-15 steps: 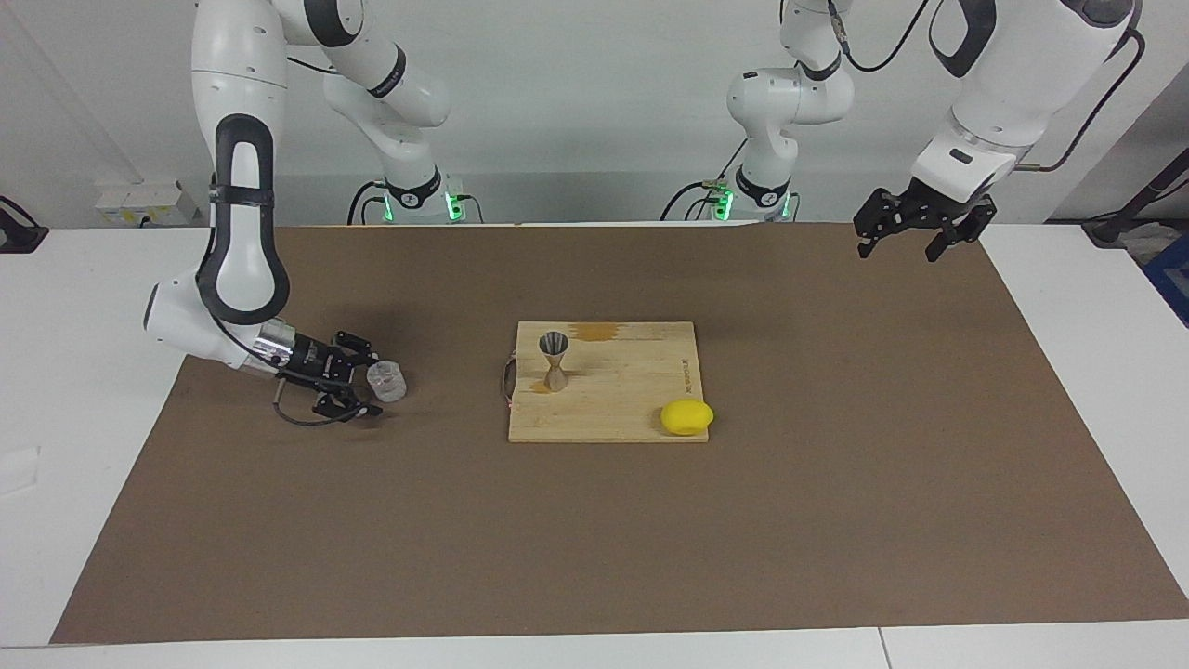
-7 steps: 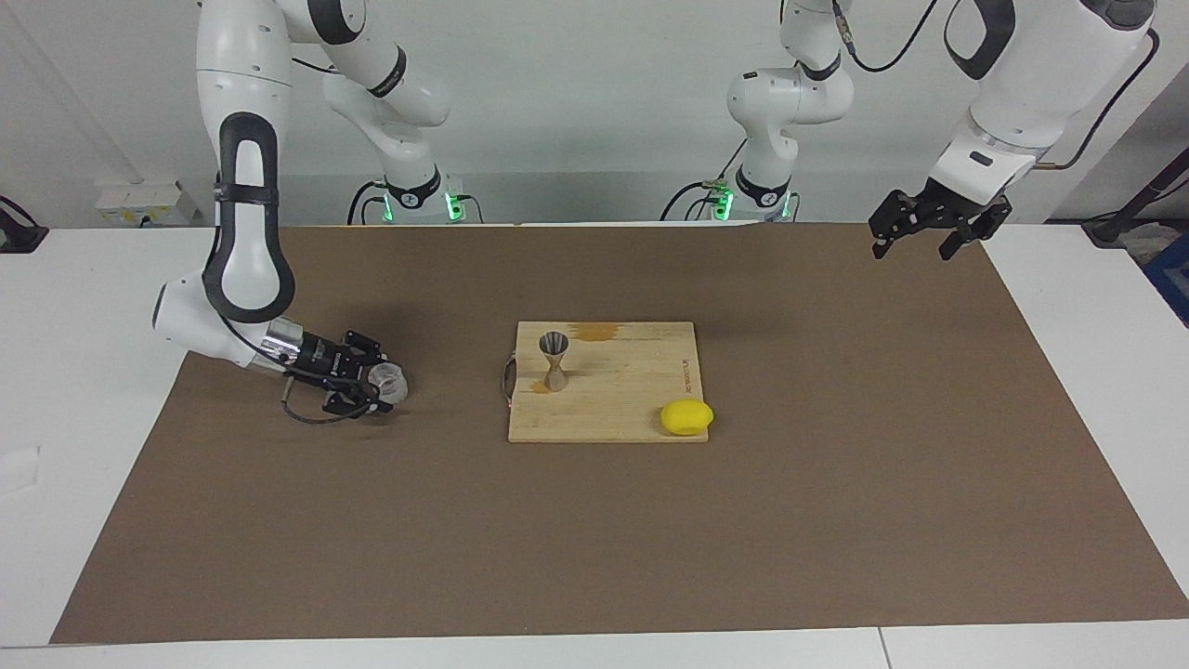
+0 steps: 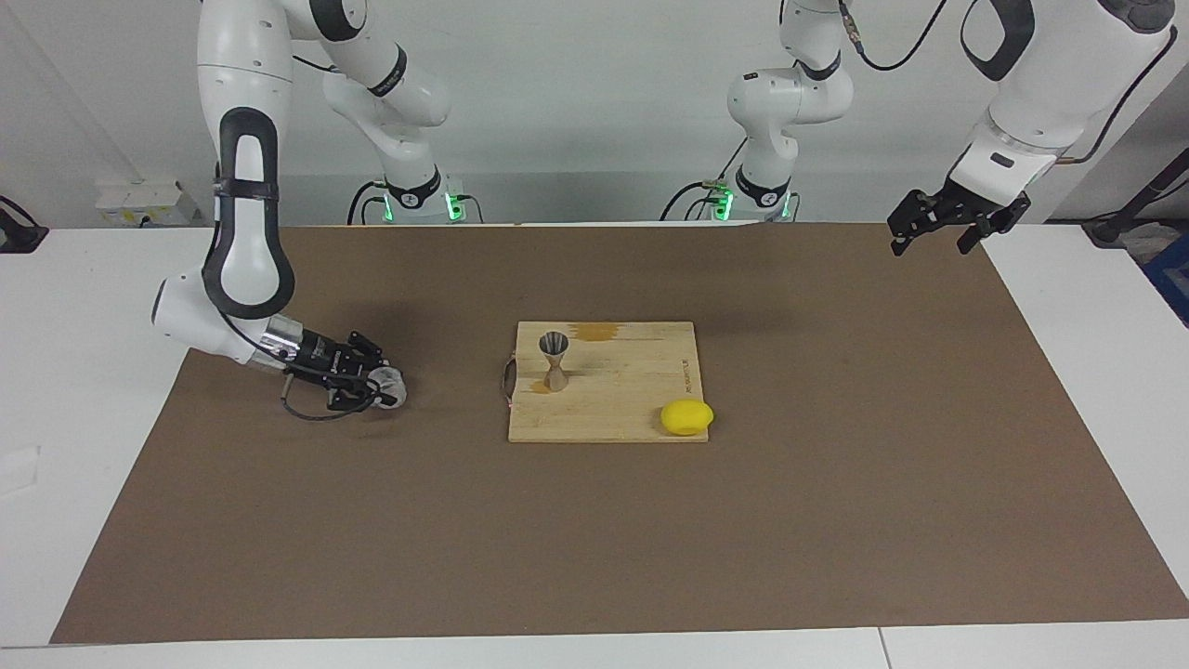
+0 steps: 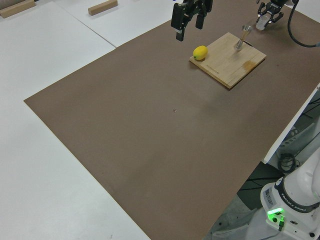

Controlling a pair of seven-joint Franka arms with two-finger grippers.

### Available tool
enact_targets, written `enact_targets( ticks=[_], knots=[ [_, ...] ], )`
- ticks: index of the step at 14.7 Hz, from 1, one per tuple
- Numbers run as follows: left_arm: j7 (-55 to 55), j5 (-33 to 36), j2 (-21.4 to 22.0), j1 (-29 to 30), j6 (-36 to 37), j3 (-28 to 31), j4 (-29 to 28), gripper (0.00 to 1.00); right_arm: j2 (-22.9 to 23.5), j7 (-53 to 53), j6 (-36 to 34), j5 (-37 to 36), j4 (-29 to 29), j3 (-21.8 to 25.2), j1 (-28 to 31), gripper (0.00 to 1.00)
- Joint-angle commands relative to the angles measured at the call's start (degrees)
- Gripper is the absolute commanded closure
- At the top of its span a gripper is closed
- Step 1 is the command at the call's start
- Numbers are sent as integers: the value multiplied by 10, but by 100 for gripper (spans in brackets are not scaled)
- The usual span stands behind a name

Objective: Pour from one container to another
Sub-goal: 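Close the right gripper around the clear glass, then lift the clear glass with the right gripper and move it over the metal cup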

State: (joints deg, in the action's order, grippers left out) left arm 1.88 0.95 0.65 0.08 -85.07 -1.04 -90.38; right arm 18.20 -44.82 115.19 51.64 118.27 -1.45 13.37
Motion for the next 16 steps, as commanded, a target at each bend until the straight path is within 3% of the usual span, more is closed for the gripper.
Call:
enact_targets(
  ticks=[1, 4, 11, 16],
  knots=[
    [1, 4, -22, 16, 32, -3, 42, 0, -40, 4, 11, 20, 16, 0, -7, 95],
    [-4, 5, -9, 11, 23, -5, 8, 0, -62, -46, 34, 8, 7, 1, -48, 96],
    [-5, 5, 7, 11, 22, -13, -14, 0, -61, -248, 51, -159, -84, 1, -186, 97],
    [-1, 5, 7, 12, 23, -13, -15, 0, -44, -368, 50, -254, -140, 0, -253, 97]
  ],
)
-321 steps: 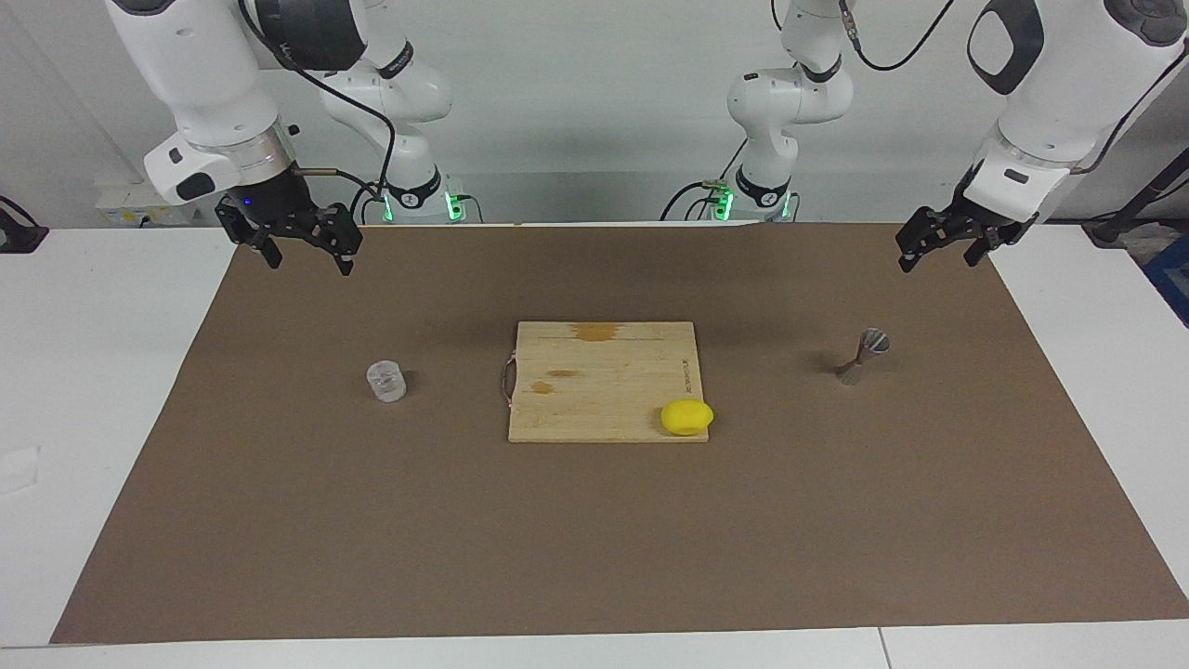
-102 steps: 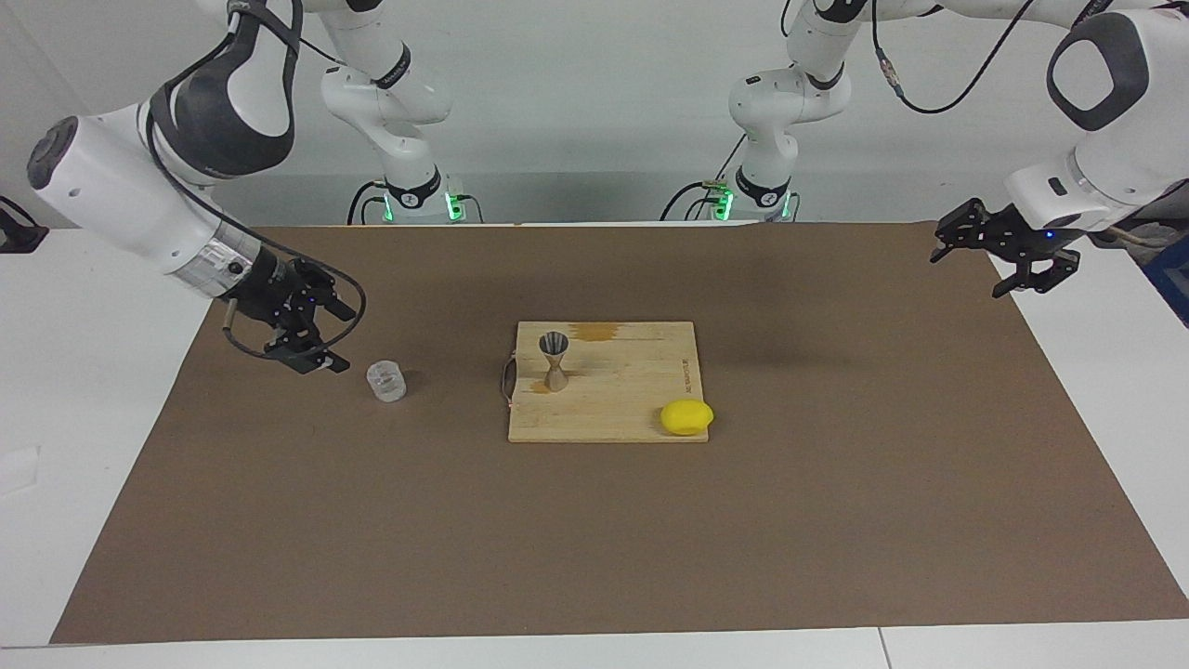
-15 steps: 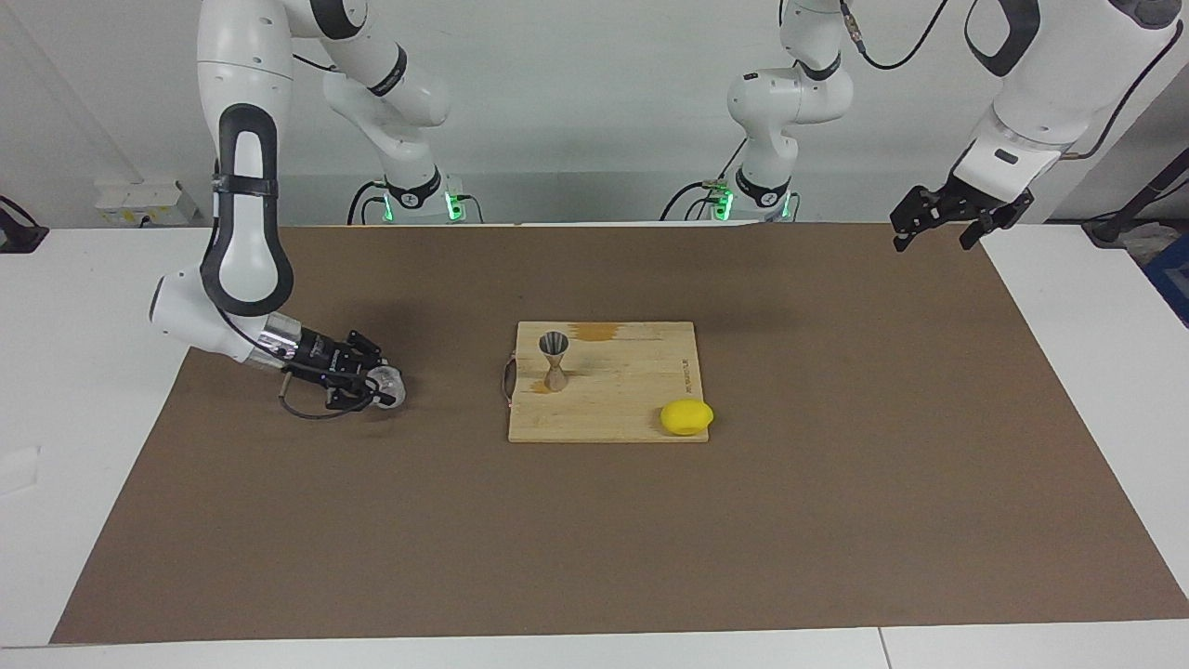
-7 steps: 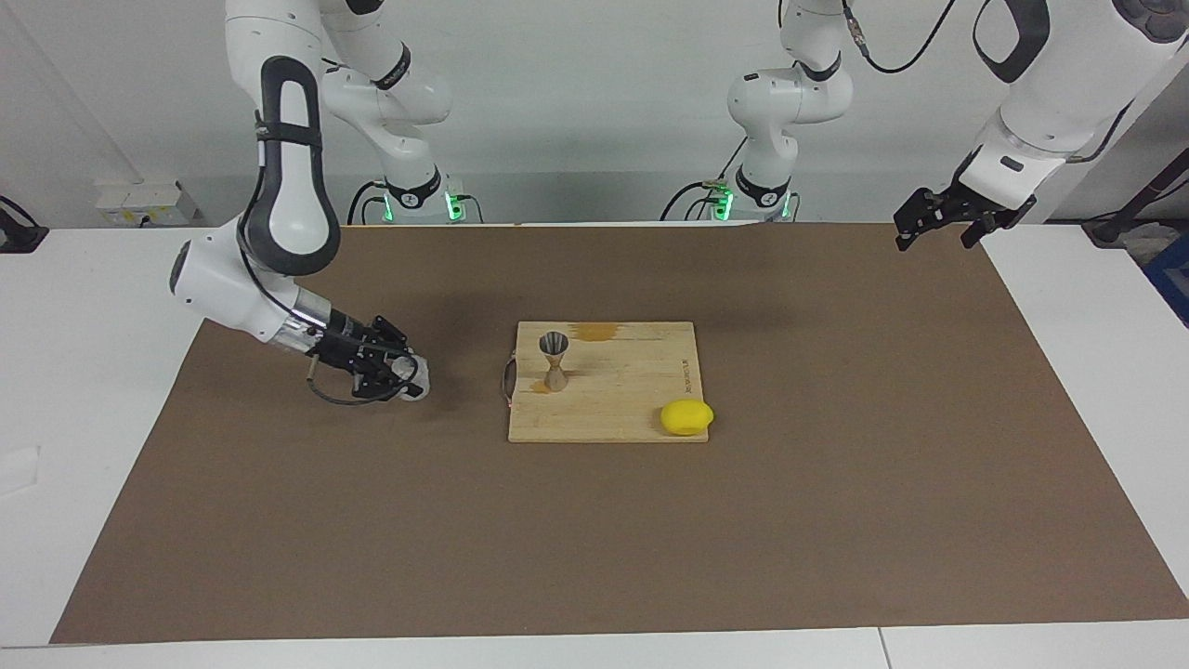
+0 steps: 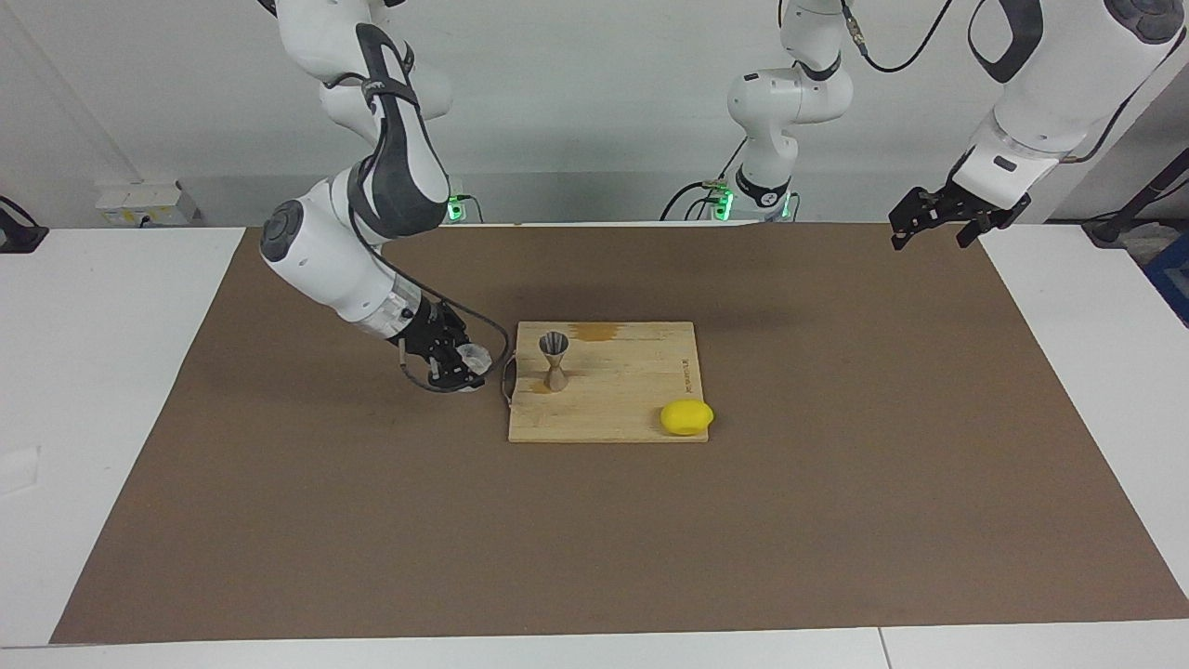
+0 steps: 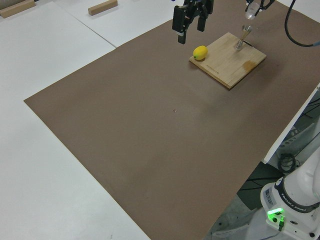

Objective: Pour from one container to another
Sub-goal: 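Lift the clear glass with the right gripper and move it over the metal cup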

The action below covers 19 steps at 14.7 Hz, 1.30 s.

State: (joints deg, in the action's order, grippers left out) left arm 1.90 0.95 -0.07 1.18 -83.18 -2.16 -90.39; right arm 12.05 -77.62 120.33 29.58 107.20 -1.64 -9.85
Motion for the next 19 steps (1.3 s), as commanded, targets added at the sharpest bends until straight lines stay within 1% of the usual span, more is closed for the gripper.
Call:
enact_targets(
  ticks=[1, 3, 6, 8, 11, 13, 15, 19],
  knots=[
    [2, 5, 14, 1, 4, -2, -14, 0, 18, -63, -2, -54, -37, 1, -30, 97],
    [0, 5, 14, 1, 5, -2, -15, 0, 19, -101, 0, -98, -41, 1, -53, 97],
    [-1, 5, 14, 4, 6, -1, -15, 0, 19, -126, 0, -137, -41, 1, -82, 97],
    [-1, 5, 14, 5, 6, -1, -15, 0, 19, -147, -2, -189, -41, 1, -105, 97],
    [-1, 5, 14, 5, 6, -1, -15, 0, 17, -153, -18, -238, -42, -2, -109, 97],
    [-1, 5, 14, 5, 6, -1, -15, 0, 17, -155, -30, -258, -51, -1, -133, 97],
    [-1, 5, 14, 2, 6, -1, -15, 0, 17, -170, -35, -278, -61, -1, -137, 97],
    [-1, 5, 14, -4, 6, -1, -15, 0, 17, -175, -38, -328, -62, -1, -159, 97]
  ],
)
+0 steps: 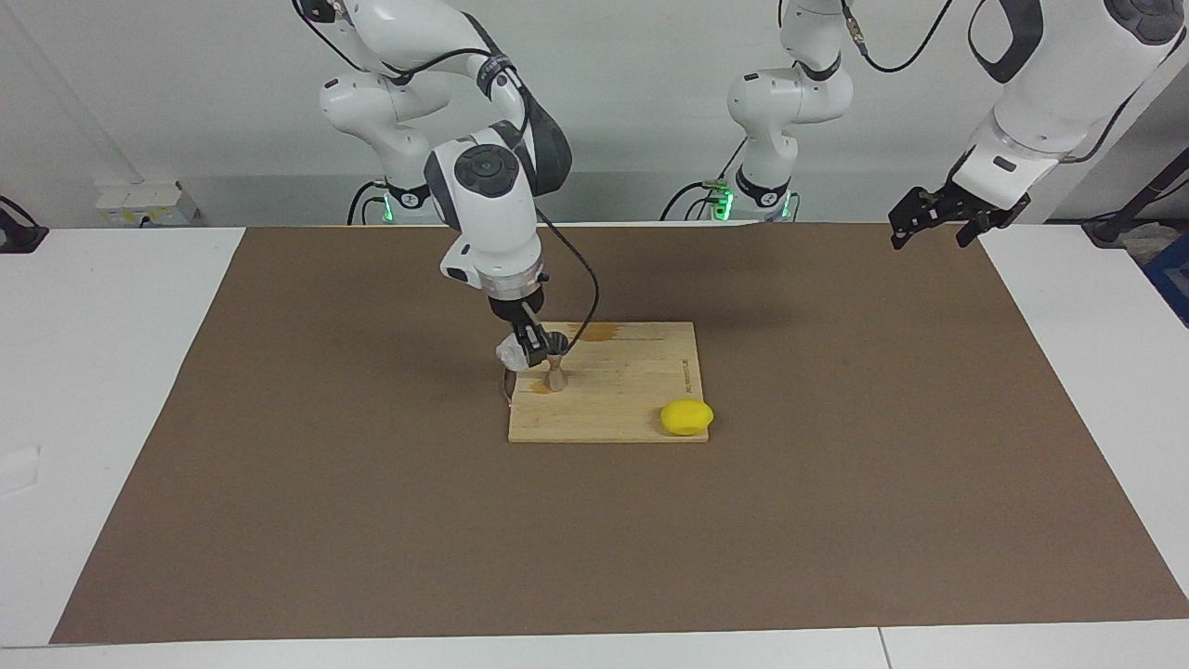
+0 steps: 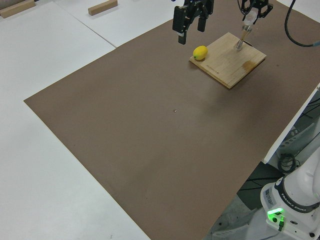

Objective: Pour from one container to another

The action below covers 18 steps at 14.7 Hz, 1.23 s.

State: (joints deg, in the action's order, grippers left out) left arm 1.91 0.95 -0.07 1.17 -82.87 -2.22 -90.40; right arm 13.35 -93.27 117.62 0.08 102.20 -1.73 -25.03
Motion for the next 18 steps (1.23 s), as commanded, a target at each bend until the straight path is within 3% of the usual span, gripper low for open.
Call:
enact_targets(
  ticks=[1, 11, 18],
  knots=[
    [-1, 5, 14, -5, 3, -1, -14, 0, 4, -18, -12, -43, -12, 0, -12, 97],
    [-1, 5, 14, 1, 3, -1, -14, 0, 2, -18, -14, -76, -5, 0, -27, 97],
    [-1, 5, 14, 1, 3, -1, -14, 0, 4, -13, -17, -42, -9, 1, -16, 97]
  ],
)
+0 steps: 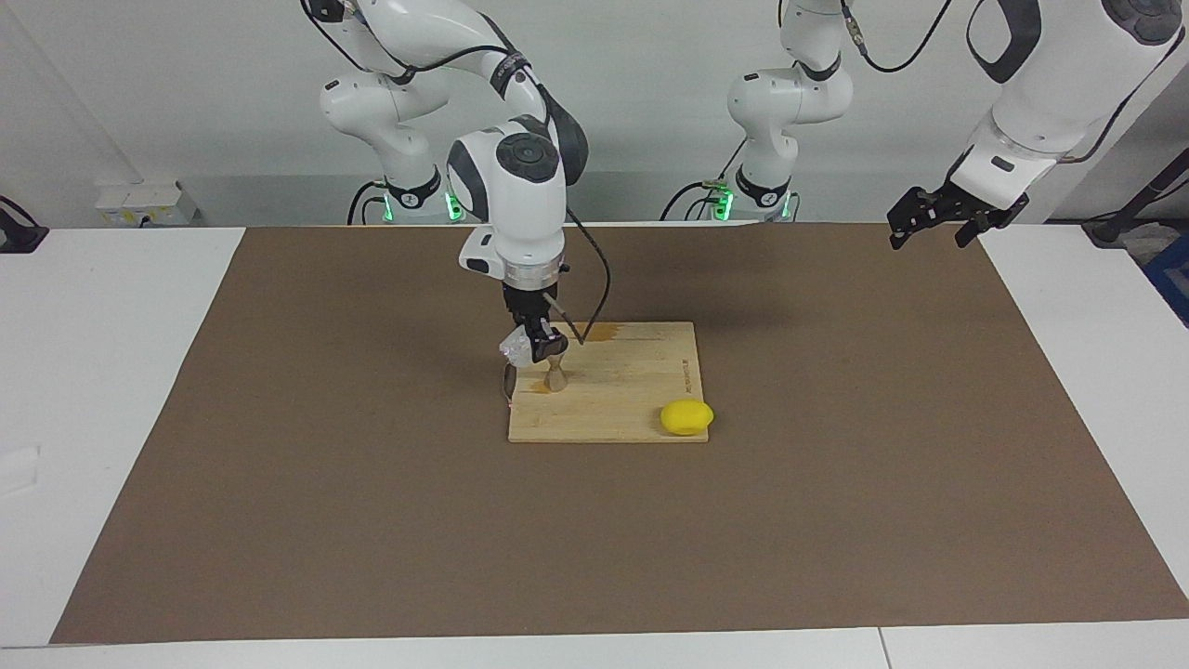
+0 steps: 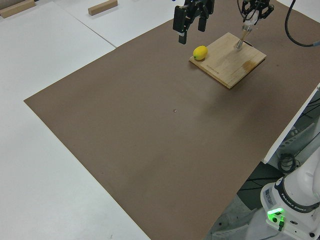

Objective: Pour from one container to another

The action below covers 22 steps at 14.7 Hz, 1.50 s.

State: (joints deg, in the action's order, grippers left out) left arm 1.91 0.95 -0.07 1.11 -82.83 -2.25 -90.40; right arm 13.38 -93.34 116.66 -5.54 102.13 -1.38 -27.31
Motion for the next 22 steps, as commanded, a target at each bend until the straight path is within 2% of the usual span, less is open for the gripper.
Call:
enact_targets(
  ticks=[1, 9, 12, 19, 22],
  knots=[
    [-1, 5, 14, 1, 2, 0, -14, 0, 5, -11, -6, 28, -8, -2, 9, 96],
    [-1, 5, 14, 1, 2, 0, -14, 0, 7, 3, -6, 113, -8, -2, 43, 96],
    [-1, 5, 14, 1, 2, 0, -14, 0, 8, 48, -14, 149, 0, -2, 80, 96],
    [-1, 5, 14, 0, 3, 0, -14, 0, -1, 188, -14, 402, 54, -2, 247, 95],
    [-1, 5, 14, 0, 3, 0, -14, 0, 2, 235, 4, 474, 87, -2, 283, 96]
  ],
)
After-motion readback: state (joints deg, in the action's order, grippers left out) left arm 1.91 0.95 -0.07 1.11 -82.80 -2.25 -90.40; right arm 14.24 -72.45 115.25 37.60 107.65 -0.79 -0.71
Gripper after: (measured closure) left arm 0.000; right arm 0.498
